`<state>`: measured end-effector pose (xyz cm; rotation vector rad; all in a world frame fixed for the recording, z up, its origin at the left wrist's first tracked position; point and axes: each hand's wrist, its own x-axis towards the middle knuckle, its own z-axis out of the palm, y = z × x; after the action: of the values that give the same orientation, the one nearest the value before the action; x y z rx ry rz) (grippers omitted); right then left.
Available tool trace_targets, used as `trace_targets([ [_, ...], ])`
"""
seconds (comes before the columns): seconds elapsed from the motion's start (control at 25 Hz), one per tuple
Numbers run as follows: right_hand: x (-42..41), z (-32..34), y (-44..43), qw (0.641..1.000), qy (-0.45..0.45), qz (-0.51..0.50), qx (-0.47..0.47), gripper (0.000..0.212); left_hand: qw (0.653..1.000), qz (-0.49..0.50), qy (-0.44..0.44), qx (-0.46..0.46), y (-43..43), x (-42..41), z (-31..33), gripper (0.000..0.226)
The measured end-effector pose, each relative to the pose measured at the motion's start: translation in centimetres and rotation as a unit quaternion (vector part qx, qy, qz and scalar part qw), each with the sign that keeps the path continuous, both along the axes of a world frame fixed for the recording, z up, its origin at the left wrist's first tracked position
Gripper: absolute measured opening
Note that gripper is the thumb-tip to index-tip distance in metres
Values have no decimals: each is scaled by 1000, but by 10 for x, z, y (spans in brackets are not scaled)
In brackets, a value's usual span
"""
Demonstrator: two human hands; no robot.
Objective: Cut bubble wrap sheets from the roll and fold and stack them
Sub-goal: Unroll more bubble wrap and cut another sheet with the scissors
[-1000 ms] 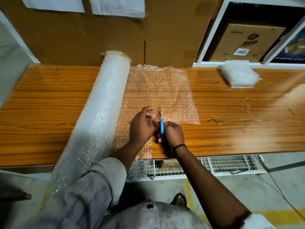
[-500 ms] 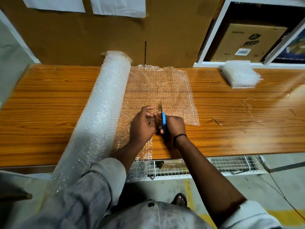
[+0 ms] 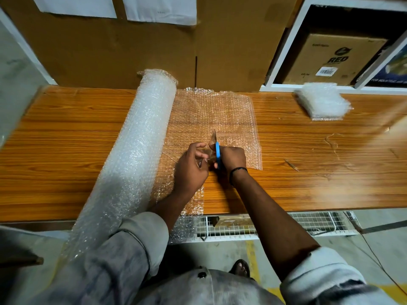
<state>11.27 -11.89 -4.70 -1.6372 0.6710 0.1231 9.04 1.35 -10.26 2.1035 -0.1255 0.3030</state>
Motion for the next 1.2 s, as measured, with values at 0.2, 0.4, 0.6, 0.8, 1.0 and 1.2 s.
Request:
trace_targets([
  [0.2,2,0,0,1000,2,-12,6,19,1000,0,1,8,0,-1,0,52],
  [0.4,13,-4,3,1000,3,-5,1,42,1000,-3,0,12,0,-1,1,54],
  [0.6,29,-9,-1,1000,11,-6,-13,34,1000,0,2,8,0,-1,2,54],
  [0.8,29,9,-2,1000,11,-6,7,31,1000,-3,5,5,0,0,1,53],
  [1.0,38,11,-4,1000,12,14,1,50,1000,-7,6,7,0,0,-1,53],
  [1.2,42,19,-5,1000,3,-3,24,24,1000,-14,-3,14,0,0,-2,54],
])
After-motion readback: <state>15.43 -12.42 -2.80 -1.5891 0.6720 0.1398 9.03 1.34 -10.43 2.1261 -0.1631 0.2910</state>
